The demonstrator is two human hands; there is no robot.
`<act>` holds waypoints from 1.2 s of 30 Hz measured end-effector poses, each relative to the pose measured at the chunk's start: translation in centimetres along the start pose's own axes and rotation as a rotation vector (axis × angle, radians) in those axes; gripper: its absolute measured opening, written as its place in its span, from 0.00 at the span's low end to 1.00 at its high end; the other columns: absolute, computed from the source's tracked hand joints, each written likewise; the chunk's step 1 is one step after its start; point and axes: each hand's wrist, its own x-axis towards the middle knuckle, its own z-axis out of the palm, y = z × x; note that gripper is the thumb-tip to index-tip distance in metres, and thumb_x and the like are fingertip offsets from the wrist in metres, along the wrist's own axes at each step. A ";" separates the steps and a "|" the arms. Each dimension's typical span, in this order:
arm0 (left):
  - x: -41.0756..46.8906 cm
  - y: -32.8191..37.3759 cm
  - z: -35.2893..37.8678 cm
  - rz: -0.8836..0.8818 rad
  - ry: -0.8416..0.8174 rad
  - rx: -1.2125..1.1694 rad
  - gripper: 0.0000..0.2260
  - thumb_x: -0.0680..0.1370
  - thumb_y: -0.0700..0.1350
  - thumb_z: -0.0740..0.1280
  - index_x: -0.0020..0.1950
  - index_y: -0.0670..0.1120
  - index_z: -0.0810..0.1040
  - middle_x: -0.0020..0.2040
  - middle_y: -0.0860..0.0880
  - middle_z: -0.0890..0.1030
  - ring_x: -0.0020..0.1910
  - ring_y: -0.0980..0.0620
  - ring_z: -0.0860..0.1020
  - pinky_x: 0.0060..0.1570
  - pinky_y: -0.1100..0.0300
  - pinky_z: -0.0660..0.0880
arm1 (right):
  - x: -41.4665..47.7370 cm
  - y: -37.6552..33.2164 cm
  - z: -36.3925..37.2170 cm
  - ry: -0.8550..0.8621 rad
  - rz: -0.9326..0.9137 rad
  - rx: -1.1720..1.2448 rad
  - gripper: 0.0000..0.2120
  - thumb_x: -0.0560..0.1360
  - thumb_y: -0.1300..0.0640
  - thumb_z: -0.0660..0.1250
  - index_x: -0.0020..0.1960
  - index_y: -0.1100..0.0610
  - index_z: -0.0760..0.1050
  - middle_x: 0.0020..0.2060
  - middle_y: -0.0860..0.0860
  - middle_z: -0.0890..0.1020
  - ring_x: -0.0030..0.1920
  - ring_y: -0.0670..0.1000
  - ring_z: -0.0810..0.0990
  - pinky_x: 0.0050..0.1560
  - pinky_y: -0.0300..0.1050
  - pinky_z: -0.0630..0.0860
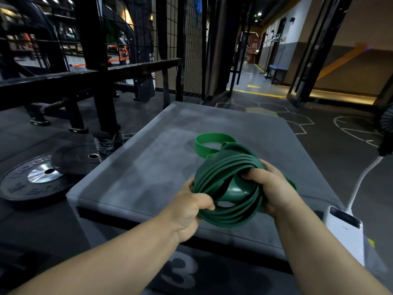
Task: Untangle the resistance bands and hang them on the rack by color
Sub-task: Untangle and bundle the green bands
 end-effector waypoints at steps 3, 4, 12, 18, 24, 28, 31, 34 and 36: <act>0.0 -0.1 0.0 0.030 -0.064 -0.027 0.30 0.61 0.32 0.69 0.64 0.35 0.73 0.53 0.35 0.80 0.53 0.38 0.80 0.54 0.47 0.77 | 0.0 -0.2 0.0 -0.002 0.008 -0.002 0.24 0.62 0.67 0.65 0.58 0.69 0.74 0.47 0.66 0.81 0.46 0.64 0.81 0.48 0.58 0.80; 0.0 -0.1 -0.1 0.037 -0.082 -0.041 0.28 0.62 0.33 0.70 0.63 0.35 0.74 0.53 0.36 0.81 0.51 0.41 0.80 0.54 0.49 0.77 | 0.0 -0.2 0.0 -0.001 0.011 0.000 0.24 0.62 0.67 0.65 0.58 0.69 0.73 0.48 0.67 0.80 0.47 0.65 0.81 0.49 0.59 0.79; 0.2 1.4 -1.0 0.031 -0.154 0.056 0.33 0.53 0.39 0.73 0.58 0.34 0.77 0.48 0.38 0.81 0.47 0.42 0.80 0.52 0.51 0.77 | -0.2 0.3 0.5 -0.022 -0.002 0.077 0.19 0.61 0.66 0.64 0.52 0.68 0.77 0.47 0.66 0.80 0.46 0.63 0.80 0.48 0.55 0.80; -0.1 1.6 -1.6 -0.042 -0.332 0.095 0.28 0.56 0.32 0.70 0.57 0.36 0.78 0.53 0.37 0.81 0.50 0.42 0.81 0.51 0.53 0.80 | -0.4 0.7 0.6 -0.055 0.072 0.103 0.19 0.61 0.66 0.64 0.51 0.68 0.78 0.47 0.66 0.81 0.44 0.62 0.82 0.43 0.53 0.82; -0.2 1.5 -1.8 -0.005 -0.352 0.106 0.32 0.59 0.31 0.73 0.64 0.34 0.74 0.57 0.35 0.79 0.56 0.39 0.79 0.57 0.50 0.78 | -0.7 0.4 0.6 -0.114 0.142 0.143 0.22 0.58 0.63 0.65 0.51 0.70 0.77 0.41 0.63 0.83 0.40 0.58 0.83 0.38 0.48 0.81; -0.2 1.9 -1.7 -0.038 -0.317 0.140 0.30 0.62 0.29 0.70 0.64 0.36 0.74 0.57 0.36 0.80 0.53 0.43 0.81 0.50 0.55 0.79 | -0.5 0.8 0.2 0.014 0.169 0.104 0.33 0.52 0.60 0.70 0.56 0.71 0.76 0.47 0.66 0.81 0.46 0.63 0.81 0.47 0.55 0.79; 0.0 2.1 -1.9 -0.051 -0.264 0.153 0.43 0.63 0.24 0.71 0.71 0.52 0.63 0.56 0.40 0.80 0.53 0.45 0.82 0.49 0.56 0.79 | -0.3 0.8 0.1 0.096 0.145 0.096 0.40 0.52 0.59 0.72 0.62 0.72 0.73 0.56 0.70 0.78 0.52 0.67 0.79 0.57 0.61 0.75; -0.1 2.4 -1.8 0.027 -0.262 0.288 0.49 0.64 0.31 0.76 0.74 0.60 0.54 0.63 0.45 0.75 0.60 0.49 0.78 0.59 0.55 0.76 | -0.2 0.8 0.2 0.106 0.125 0.100 0.33 0.56 0.64 0.69 0.61 0.72 0.74 0.57 0.71 0.78 0.50 0.66 0.81 0.53 0.59 0.78; -0.2 2.4 -1.8 0.072 -0.319 0.373 0.54 0.60 0.39 0.80 0.76 0.61 0.51 0.69 0.49 0.69 0.66 0.51 0.74 0.65 0.52 0.72 | -0.3 0.8 0.4 0.088 0.113 0.086 0.28 0.58 0.67 0.68 0.59 0.72 0.75 0.55 0.71 0.79 0.47 0.64 0.82 0.46 0.54 0.82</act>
